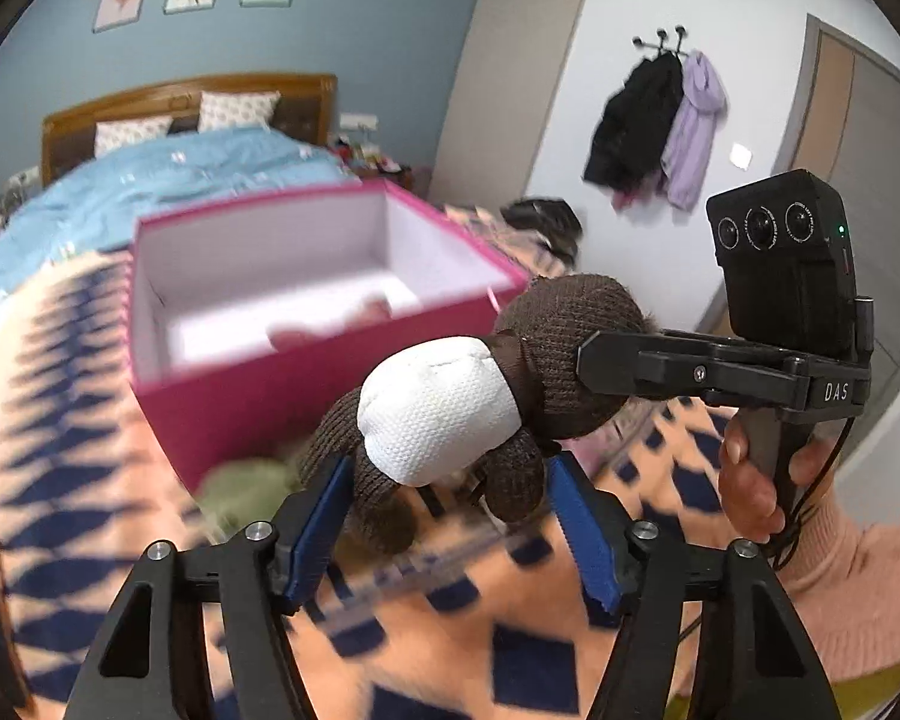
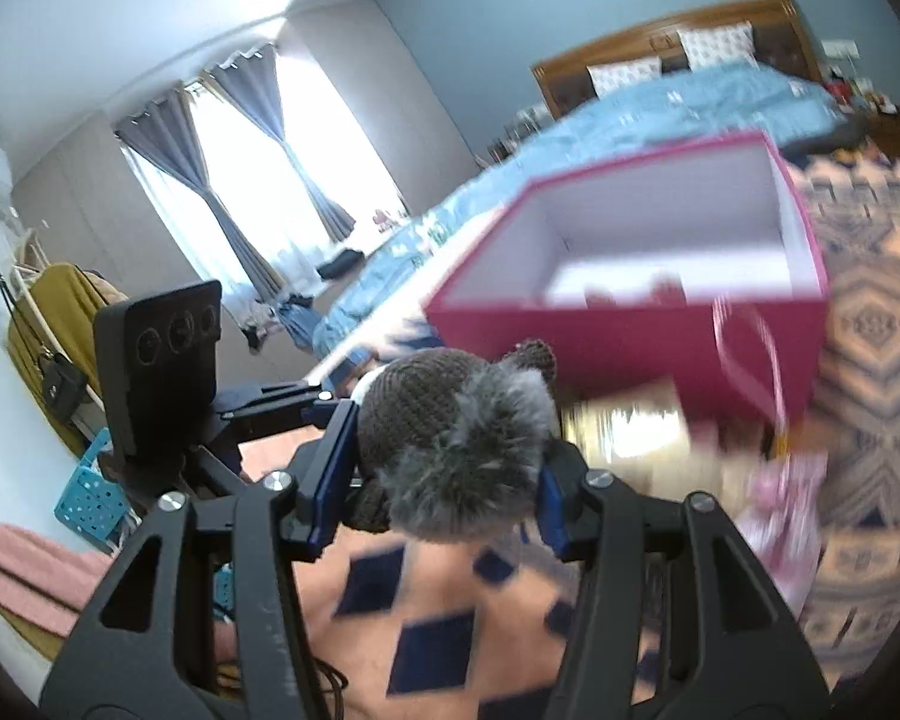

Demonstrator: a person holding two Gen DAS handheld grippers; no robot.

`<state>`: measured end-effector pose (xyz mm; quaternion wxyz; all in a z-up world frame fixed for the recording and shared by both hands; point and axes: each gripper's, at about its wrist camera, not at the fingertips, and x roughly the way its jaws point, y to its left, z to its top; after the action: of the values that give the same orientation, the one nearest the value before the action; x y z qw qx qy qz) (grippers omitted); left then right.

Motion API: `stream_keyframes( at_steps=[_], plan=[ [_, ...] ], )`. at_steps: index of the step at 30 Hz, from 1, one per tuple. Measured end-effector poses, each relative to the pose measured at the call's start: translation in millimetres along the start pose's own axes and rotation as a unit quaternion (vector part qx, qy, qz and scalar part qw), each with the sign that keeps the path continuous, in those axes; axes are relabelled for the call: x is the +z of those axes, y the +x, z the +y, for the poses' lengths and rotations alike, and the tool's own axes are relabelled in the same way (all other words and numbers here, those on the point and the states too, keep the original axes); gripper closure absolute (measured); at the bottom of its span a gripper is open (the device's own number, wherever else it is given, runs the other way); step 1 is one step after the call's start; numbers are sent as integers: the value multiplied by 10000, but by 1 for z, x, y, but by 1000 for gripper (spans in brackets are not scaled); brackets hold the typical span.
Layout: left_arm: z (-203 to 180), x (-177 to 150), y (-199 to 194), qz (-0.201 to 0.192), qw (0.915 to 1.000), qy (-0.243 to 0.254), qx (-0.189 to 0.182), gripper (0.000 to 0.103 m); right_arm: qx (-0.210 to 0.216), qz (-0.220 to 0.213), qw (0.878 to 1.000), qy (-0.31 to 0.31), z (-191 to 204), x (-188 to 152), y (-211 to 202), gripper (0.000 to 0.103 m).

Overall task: Organize objects
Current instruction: 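Lift the brown monkey with both grippers and carry it over the box, then open both grippers to drop the monkey inside the box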

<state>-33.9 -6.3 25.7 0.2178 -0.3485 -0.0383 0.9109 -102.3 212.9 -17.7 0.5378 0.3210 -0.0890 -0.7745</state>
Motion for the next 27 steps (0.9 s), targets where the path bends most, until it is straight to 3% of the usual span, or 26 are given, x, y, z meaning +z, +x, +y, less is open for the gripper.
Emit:
stream_keyframes(
  at_steps=[7, 11, 19, 24, 27],
  plan=[
    [27, 50, 4, -221, 9975, 71, 671, 41, 223, -76, 9994, -247, -2, 63, 29, 49],
    [57, 70, 20, -81, 9959, -123, 893, 43, 299, 28, 9995, -46, -23, 90, 58, 49],
    [99, 74, 51, 298, 9924, -416, 1119, 43, 140, 474, 9987, 142, -58, 116, 111, 48],
    [114, 76, 68, 480, 9878, -509, 1391, 46, -221, 858, 9960, 95, -69, 120, 140, 44],
    [118, 76, 73, 548, 9860, -581, 1462, 54, -784, 1222, 9894, -99, -73, 117, 161, 41]
  ],
)
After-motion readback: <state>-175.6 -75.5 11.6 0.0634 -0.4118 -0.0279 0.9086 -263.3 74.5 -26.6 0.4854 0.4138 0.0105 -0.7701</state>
